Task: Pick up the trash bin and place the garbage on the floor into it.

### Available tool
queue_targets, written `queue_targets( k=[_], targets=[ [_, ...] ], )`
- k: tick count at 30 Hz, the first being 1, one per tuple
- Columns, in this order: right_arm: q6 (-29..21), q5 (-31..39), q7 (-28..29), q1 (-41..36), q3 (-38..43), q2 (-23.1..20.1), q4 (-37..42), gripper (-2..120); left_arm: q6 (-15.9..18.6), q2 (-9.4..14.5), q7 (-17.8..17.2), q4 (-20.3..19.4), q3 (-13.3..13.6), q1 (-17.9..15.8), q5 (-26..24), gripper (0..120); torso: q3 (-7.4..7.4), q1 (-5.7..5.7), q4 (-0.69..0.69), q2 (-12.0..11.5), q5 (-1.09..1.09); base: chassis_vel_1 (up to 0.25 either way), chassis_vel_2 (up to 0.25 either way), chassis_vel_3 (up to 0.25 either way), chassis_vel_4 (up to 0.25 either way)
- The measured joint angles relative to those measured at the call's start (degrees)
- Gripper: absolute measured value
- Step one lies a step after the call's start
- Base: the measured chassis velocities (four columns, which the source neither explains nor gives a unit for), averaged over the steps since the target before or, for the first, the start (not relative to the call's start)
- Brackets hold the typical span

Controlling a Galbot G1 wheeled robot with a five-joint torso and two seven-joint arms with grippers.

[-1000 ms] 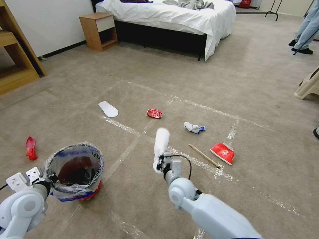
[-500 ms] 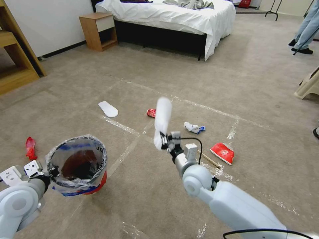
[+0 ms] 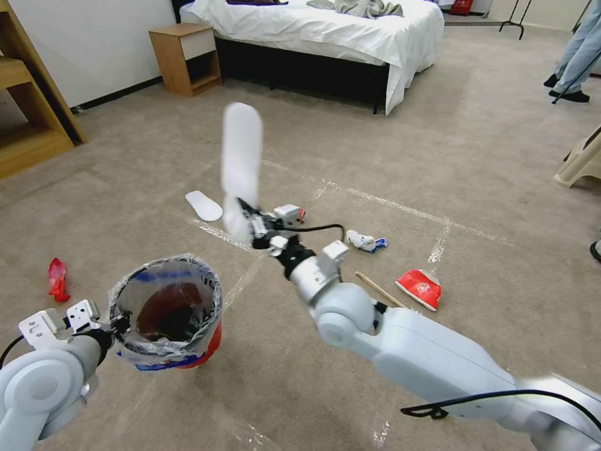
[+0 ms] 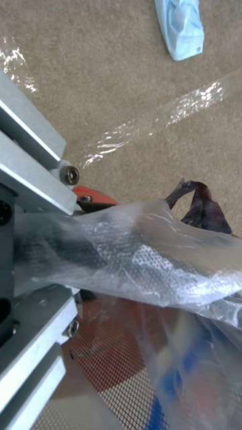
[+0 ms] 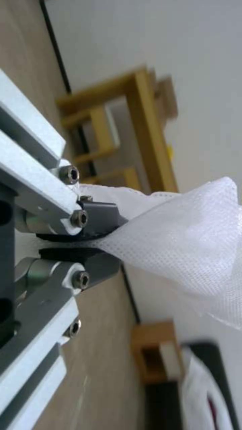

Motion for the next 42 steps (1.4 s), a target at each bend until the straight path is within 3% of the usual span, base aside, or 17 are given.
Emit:
queue_targets(
  k=[16, 42],
  targets=[
    [3.90, 0.30, -4.46, 10.25, -13.16, 6.40, -3.04, 1, 0.31, 1.16, -1.28, -2.22, 0.05, -0.02, -3.08, 0, 0.00, 0.00, 0.00, 0.00, 0.00, 0.000, 0.000, 0.000, 0.000],
    [12.21, -13.99, -9.72, 3.51, -16.25, 9.40, -19.02, 1, 0.16, 1.77, -1.83, -5.97, -1.33, 1.42, -4.90, 0, 0.00, 0.00, 0.00, 0.00, 0.00, 0.000, 0.000, 0.000, 0.000]
  ],
)
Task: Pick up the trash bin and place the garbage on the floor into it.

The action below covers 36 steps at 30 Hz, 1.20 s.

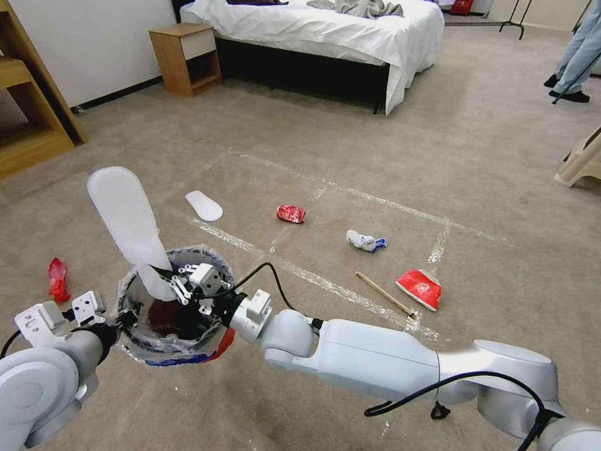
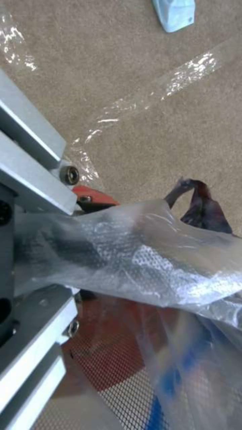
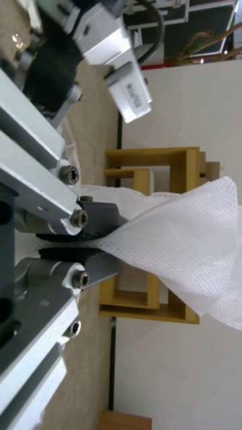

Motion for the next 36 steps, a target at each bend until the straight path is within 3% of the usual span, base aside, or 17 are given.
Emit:
queue_targets(
  k=[36],
  targets=[
    [1.98, -5.76, -0.62, -5.55, 0.00, -1.07, -3.66, 5, -0.35, -0.23, -0.01, 0.57, -0.06, -0.48, 0.57, 0, 0.00, 0.00, 0.00, 0.00, 0.00, 0.000, 0.000, 0.000, 0.000]
  ],
)
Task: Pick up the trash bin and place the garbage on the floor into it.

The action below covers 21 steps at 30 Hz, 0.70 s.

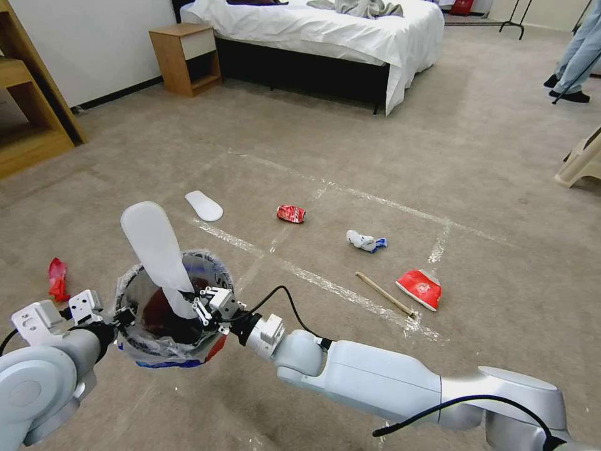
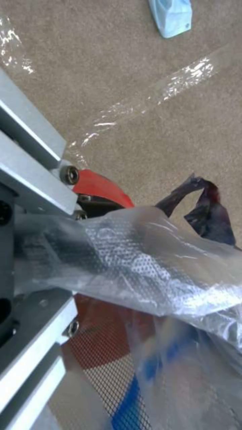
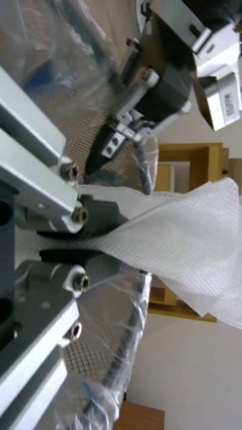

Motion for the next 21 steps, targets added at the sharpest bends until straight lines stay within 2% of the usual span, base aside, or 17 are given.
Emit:
queue_targets(
  k=[1, 3, 6, 7, 9, 10, 13, 14, 18, 19, 21],
  targets=[
    [-0.26, -0.27, 0.06, -0.24, -0.34, 0.18, -0.26, 19, -0.05, -0.10, -0.01, -0.06, 0.00, 0.03, 0.09, 0, 0.00, 0.00, 0.00, 0.00, 0.00, 0.000, 0.000, 0.000, 0.000],
    [-0.35, -0.31, 0.06, -0.24, -0.35, 0.18, -0.25, 23, -0.05, -0.11, -0.01, -0.08, 0.00, 0.05, 0.09, 0, 0.00, 0.00, 0.00, 0.00, 0.00, 0.000, 0.000, 0.000, 0.000],
    [-0.73, -0.32, 0.07, -0.15, -0.36, 0.06, -0.05, 36, -0.07, -0.13, -0.01, -0.16, 0.03, 0.05, 0.11, 0, 0.00, 0.00, 0.00, 0.00, 0.00, 0.000, 0.000, 0.000, 0.000],
    [-0.73, -0.32, 0.07, -0.15, -0.36, 0.06, -0.05, 36, -0.07, -0.13, -0.01, -0.16, 0.03, 0.05, 0.11, 0, 0.00, 0.00, 0.00, 0.00, 0.00, 0.000, 0.000, 0.000, 0.000],
    [-0.97, -0.30, 0.16, 0.07, -0.27, 0.04, 0.26, 50, -0.09, -0.18, -0.01, -0.15, 0.12, 0.05, 0.14, 0, 0.00, 0.00, 0.00, 0.00, 0.00, 0.000, 0.000, 0.000, 0.000],
    [-0.97, -0.30, 0.16, 0.07, -0.27, 0.04, 0.26, 50, -0.09, -0.18, -0.01, -0.15, 0.12, 0.05, 0.14, 0, 0.00, 0.00, 0.00, 0.00, 0.00, 0.000, 0.000, 0.000, 0.000],
    [-1.25, -0.20, 0.27, 0.40, -0.24, -0.05, 0.66, 65, -0.09, -0.22, 0.00, -0.03, 0.20, -0.03, 0.14, 0, 0.00, 0.00, 0.00, 0.00, 0.00, 0.000, 0.000, 0.000, 0.000],
    [-1.25, -0.20, 0.27, 0.40, -0.24, -0.05, 0.66, 65, -0.09, -0.22, 0.00, -0.03, 0.20, -0.03, 0.14, 0, 0.00, 0.00, 0.00, 0.00, 0.00, 0.000, 0.000, 0.000, 0.000],
    [-1.34, 0.00, 0.34, 0.68, -0.19, -0.05, 1.03, 83, -0.07, -0.22, 0.05, 0.17, 0.21, -0.06, 0.09, 0, 0.00, 0.00, 0.00, 0.00, 0.00, 0.000, 0.000, 0.000, 0.000],
    [-1.34, 0.00, 0.34, 0.68, -0.19, -0.05, 1.03, 83, -0.07, -0.22, 0.05, 0.17, 0.21, -0.06, 0.09, 0, 0.00, 0.00, 0.00, 0.00, 0.00, 0.000, 0.000, 0.000, 0.000],
    [-1.40, 0.03, 0.37, 0.70, -0.18, -0.03, 1.16, 91, -0.06, -0.24, 0.06, 0.20, 0.20, -0.06, 0.08, 0, 0.00, 0.00, 0.00, 0.00, 0.00, 0.000, 0.000, 0.000, 0.000]
  ],
)
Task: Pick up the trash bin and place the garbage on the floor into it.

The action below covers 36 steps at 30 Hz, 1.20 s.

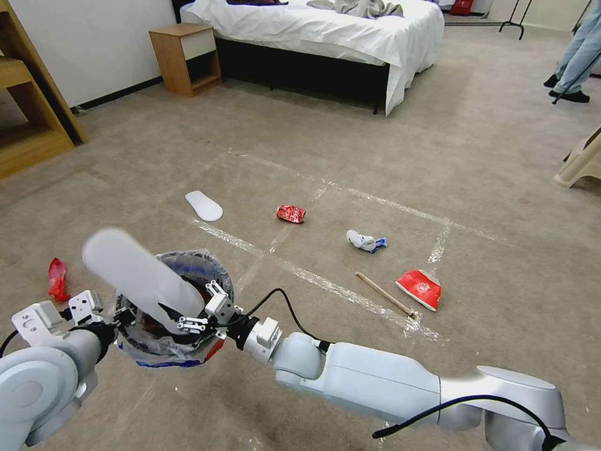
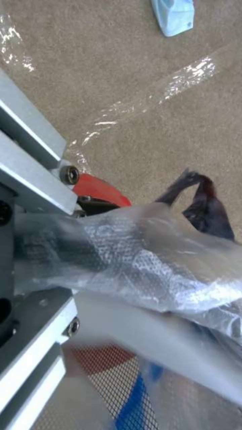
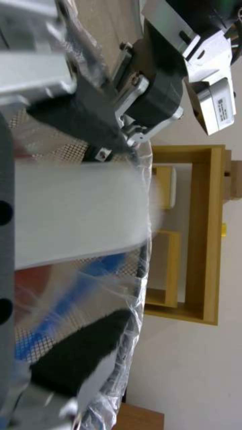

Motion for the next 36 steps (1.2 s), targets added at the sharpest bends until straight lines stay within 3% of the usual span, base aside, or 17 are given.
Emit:
queue_targets(
  k=[6, 23, 36],
  targets=[
    [-0.11, 0.14, 0.11, 0.14, 0.19, -0.16, 0.62, 100, 0.03, -0.07, 0.10, 0.23, 0.00, 0.00, -0.05, 0, 0.00, 0.00, 0.00, 0.00, 0.00, 0.000, 0.000, 0.000, 0.000],
    [0.45, 1.37, 0.13, 0.03, 1.89, -0.26, 2.60, 100, 0.01, -0.06, 0.28, 1.36, 0.09, -0.24, 0.55, 0, 0.00, 0.00, 0.00, 0.00, 0.00, 0.000, 0.000, 0.000, 0.000],
    [2.85, 3.93, 0.11, 2.52, 6.10, 2.75, 9.10, 100, -0.03, -0.29, 0.42, 2.34, 0.23, -0.50, 1.31, 0, 0.00, 0.00, 0.00, 0.00, 0.00, 0.000, 0.000, 0.000, 0.000]
  ],
)
